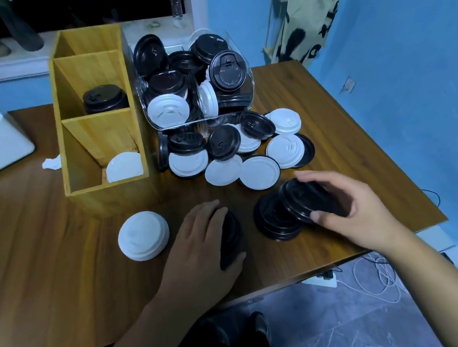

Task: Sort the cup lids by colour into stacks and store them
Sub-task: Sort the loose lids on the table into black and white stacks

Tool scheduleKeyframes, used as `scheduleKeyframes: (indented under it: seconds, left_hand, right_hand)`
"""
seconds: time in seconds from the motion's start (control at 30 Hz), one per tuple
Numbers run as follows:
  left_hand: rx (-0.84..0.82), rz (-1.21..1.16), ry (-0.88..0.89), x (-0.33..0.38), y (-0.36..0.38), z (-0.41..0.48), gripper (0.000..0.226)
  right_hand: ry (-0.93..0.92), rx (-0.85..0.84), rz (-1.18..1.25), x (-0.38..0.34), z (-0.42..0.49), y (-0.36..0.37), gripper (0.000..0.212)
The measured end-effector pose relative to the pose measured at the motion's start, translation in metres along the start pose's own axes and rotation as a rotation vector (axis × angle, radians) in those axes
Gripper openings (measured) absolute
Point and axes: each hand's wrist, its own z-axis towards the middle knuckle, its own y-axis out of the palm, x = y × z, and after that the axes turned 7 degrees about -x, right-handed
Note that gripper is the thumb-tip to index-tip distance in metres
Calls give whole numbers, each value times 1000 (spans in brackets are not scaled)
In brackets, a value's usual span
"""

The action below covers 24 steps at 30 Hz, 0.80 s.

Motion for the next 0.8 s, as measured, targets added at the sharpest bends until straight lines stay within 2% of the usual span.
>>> scheduleKeyframes:
  seconds: [0.1,0.2,0.4,0.63,0.8]
  left_hand:
    - [-12,64,78,23,0,13,80]
    - [-68,122,54,41,3,37,90]
    - [-102,24,24,41,14,56,88]
    - [-151,-89,0,36,12,60,108]
    - [-178,-47,18,35,10,60,110]
  right_hand:
    - [25,58,3,8,-8,-11,59]
    - [27,26,-22,14,-10,-10,56]
    - [-66,19,-38,13,-3,7,53]
    - [-125,-132,-228,20,11,27,61]
    - [-187,-162,-286,25,11,31,51]
